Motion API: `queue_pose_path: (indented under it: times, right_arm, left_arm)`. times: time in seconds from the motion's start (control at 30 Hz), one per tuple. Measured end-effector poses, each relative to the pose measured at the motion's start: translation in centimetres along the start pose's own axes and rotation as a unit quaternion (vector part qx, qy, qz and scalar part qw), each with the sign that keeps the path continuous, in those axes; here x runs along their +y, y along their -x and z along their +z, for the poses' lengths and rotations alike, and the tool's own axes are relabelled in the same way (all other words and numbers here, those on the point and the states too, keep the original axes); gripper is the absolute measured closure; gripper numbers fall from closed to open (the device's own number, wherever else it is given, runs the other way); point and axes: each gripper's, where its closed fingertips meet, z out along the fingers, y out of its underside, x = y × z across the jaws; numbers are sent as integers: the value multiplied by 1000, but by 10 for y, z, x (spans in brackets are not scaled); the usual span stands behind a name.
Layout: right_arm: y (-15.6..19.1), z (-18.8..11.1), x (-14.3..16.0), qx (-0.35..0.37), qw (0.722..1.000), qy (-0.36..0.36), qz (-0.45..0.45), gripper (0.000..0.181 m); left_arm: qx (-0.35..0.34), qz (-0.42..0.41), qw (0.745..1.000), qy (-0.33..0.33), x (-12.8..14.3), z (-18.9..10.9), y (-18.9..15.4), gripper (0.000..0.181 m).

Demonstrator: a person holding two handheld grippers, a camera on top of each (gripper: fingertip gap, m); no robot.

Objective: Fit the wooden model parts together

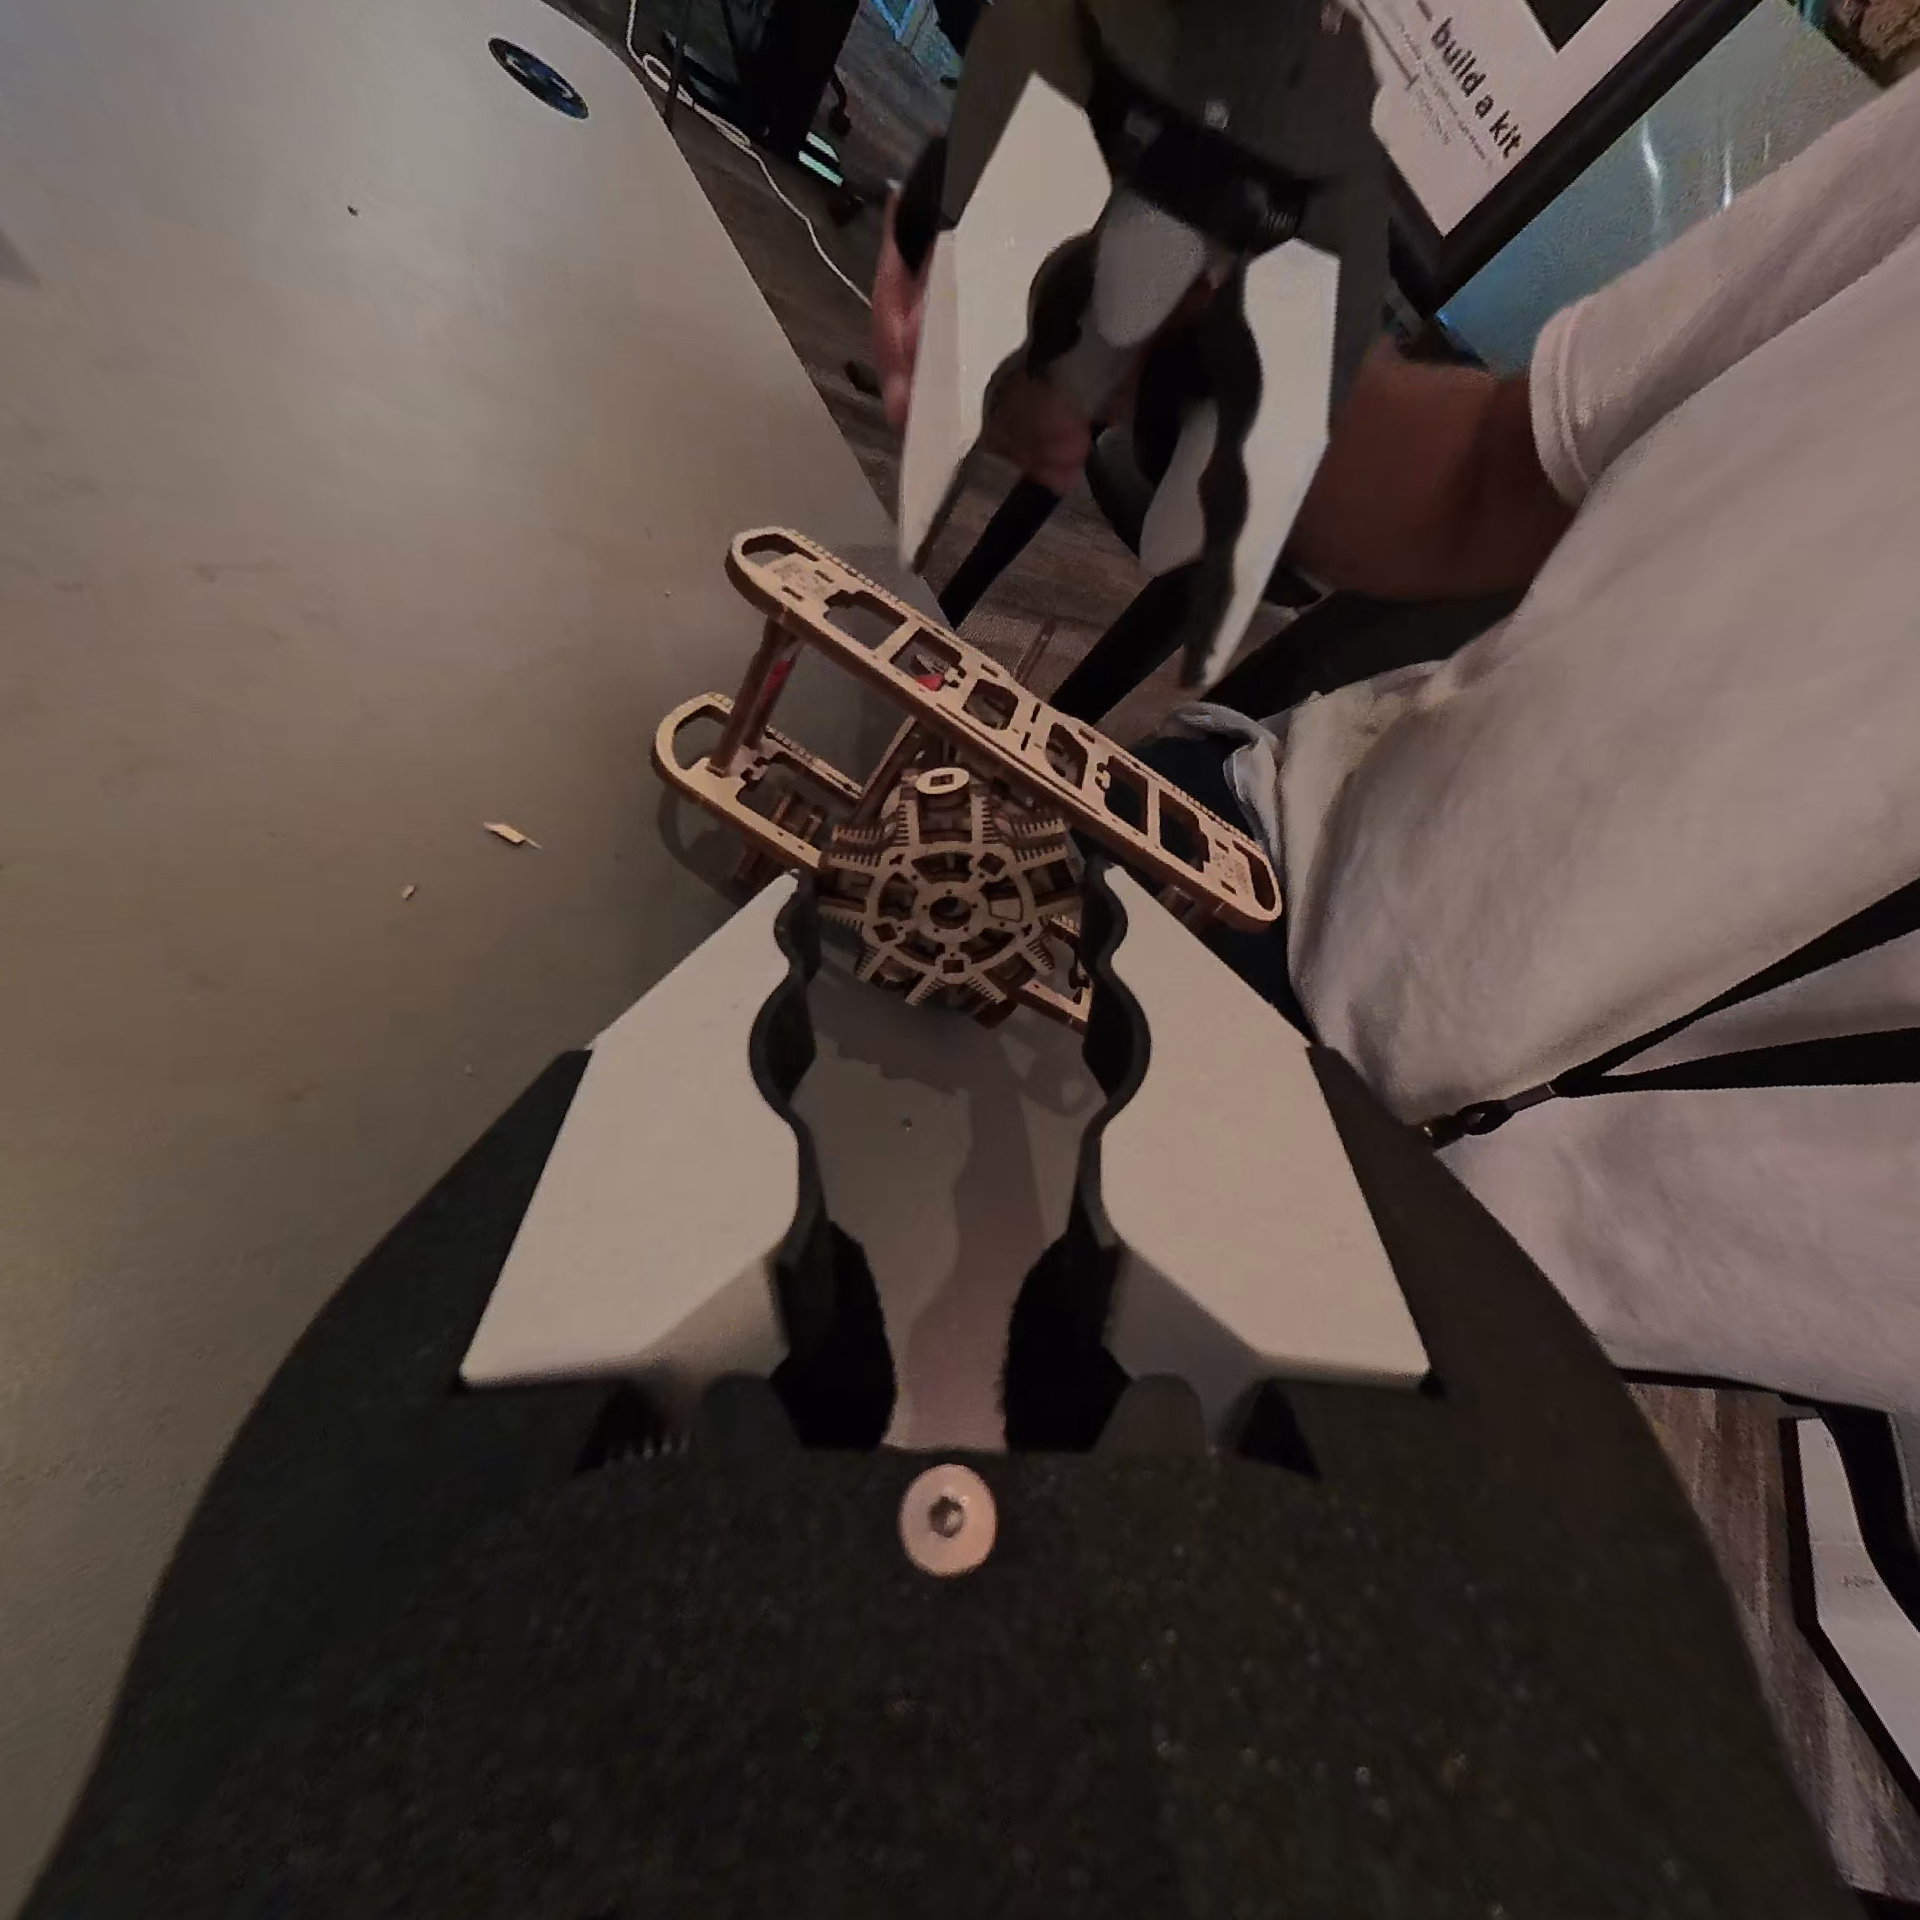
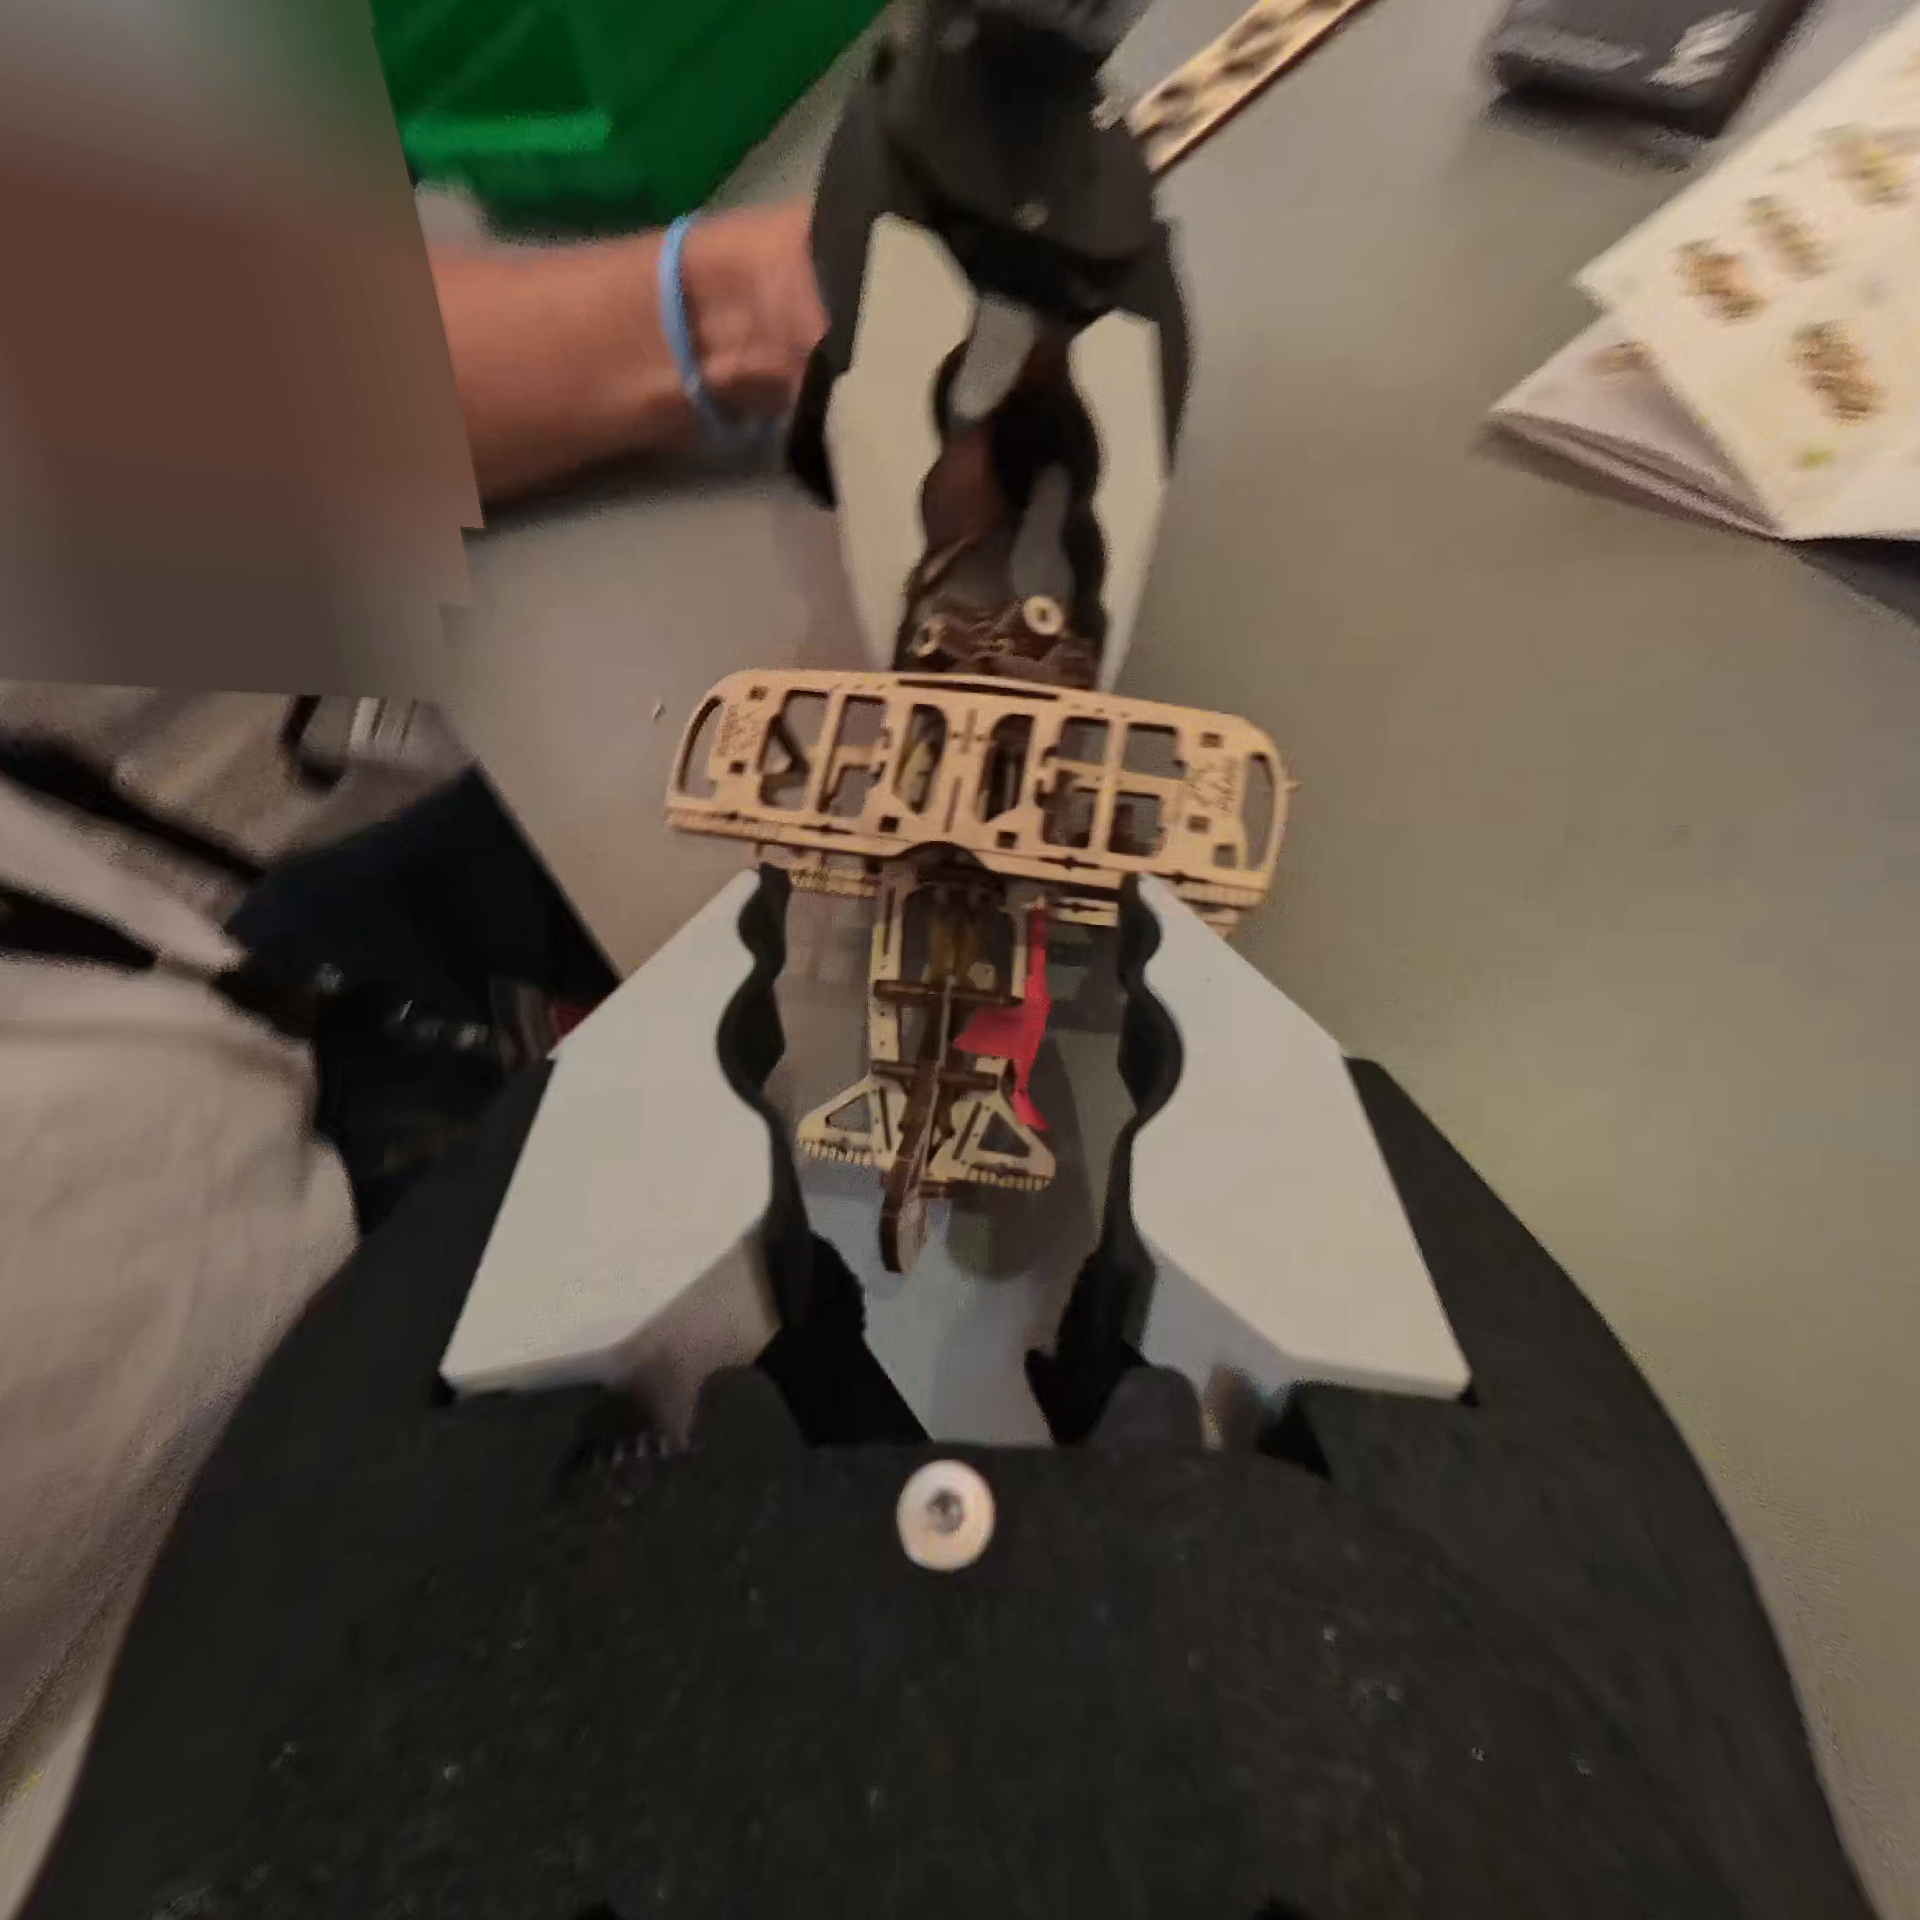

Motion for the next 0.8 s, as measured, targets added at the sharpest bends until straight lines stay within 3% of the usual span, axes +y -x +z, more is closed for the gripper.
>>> queue_pose_path:
  times: [0.07,0.23,0.33,0.47,0.53,0.67,0.8]
  right_arm:
    - [-2,3,8,31,999,-23,23,119]
    - [-4,0,36,122,991,39,-40,110]
    - [3,-10,49,150,988,23,-1,109]
    - [11,-13,60,190,982,2,5,118]
    - [2,-20,63,254,967,7,-9,129]
    - [20,-15,62,217,973,-74,9,142]
    - [18,-20,64,170,978,-118,19,154]
  left_arm:
    - [0,0,1000,0,0,0,0,134]
    - [-4,3,1000,3,1,1,0,134]
    - [-7,5,1000,4,1,1,1,134]
    - [-10,5,1000,2,1,1,1,134]
    - [-12,7,1000,2,1,1,1,134]
    - [-10,8,1000,5,3,1,-1,134]
    - [-7,10,1000,11,4,3,-2,134]
